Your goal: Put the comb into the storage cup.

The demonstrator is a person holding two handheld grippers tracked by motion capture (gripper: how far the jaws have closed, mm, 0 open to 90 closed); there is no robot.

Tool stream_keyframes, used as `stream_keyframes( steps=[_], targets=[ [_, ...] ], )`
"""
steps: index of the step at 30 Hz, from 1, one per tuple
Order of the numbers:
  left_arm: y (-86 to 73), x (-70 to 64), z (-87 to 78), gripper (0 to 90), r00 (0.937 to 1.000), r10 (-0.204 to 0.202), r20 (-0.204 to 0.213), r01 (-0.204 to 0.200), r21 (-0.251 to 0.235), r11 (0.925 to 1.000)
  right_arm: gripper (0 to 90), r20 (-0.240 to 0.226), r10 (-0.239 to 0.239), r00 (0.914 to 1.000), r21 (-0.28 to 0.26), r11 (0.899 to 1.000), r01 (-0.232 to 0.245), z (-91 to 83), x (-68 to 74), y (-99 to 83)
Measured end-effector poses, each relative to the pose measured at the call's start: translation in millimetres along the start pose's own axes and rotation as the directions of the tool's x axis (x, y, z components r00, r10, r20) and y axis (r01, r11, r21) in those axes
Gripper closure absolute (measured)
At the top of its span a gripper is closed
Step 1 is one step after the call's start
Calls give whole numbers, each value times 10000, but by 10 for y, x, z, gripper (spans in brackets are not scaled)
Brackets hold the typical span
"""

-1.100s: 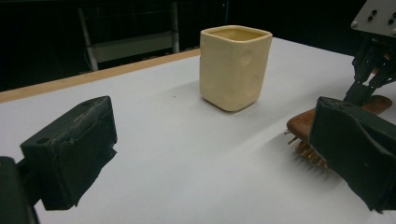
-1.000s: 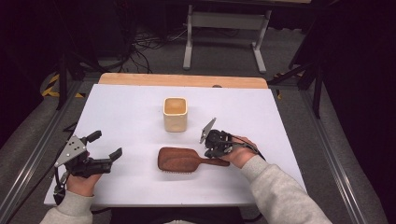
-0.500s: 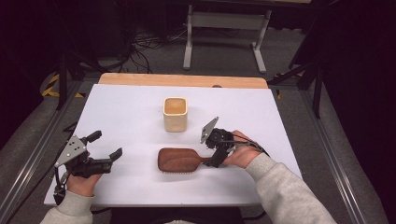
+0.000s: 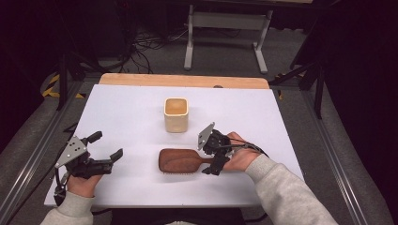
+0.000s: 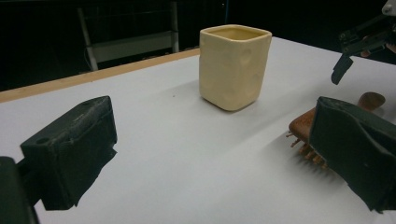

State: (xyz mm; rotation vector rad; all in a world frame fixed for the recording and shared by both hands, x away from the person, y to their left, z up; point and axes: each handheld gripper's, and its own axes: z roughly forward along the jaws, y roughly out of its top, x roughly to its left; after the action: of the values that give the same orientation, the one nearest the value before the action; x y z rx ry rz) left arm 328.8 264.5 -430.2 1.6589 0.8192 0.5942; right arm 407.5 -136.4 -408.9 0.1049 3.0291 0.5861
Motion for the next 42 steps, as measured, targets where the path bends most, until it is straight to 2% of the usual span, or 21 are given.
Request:
stream_keyframes(
  steps=[5,9,14,15,19,24,26,31,32,36,39,42],
  targets=[
    [-1,1,1,20,10000,5,-10,-5,5,10000,23,-41,-230,9997,354,9991,231,79,11,35],
    [-1,0,2,20,10000,21,2,-21,32,10000,105,-141,-317,9994,761,9966,327,147,5,61],
    [-4,0,3,20,10000,-1,-15,1,18,10000,275,-246,-378,9990,1024,9939,401,197,-29,87],
    [-4,0,3,20,10000,-1,-18,1,19,10000,312,-345,-504,9981,1067,9928,538,208,-43,90],
    [-5,4,5,20,10000,-23,-4,23,23,10000,425,-291,-526,9982,1324,9896,561,228,-37,93],
    [-5,-2,7,20,10000,-8,-15,8,21,10000,567,-362,-733,9967,1352,9878,775,254,-44,110],
    [-5,0,6,20,10000,-5,-18,5,16,10000,607,-534,-527,9972,1454,9876,599,258,-40,111],
    [-6,-3,10,20,10000,-14,-18,14,45,10000,690,-682,-648,9956,1360,9880,736,253,-55,99],
    [-7,-3,10,20,10000,-12,-21,12,48,10000,715,-691,-547,9961,1505,9865,646,241,-47,96],
    [-7,2,7,20,10000,-13,-18,13,27,10000,722,-634,-637,9960,1402,9875,721,241,-44,89],
    [-8,3,6,20,10000,-19,-26,19,19,10000,725,-644,-520,9966,1379,9886,605,226,-41,79],
    [-7,4,6,20,10000,-16,-18,16,30,10000,727,-552,-614,9966,1154,9910,675,215,-33,71]
  ],
)
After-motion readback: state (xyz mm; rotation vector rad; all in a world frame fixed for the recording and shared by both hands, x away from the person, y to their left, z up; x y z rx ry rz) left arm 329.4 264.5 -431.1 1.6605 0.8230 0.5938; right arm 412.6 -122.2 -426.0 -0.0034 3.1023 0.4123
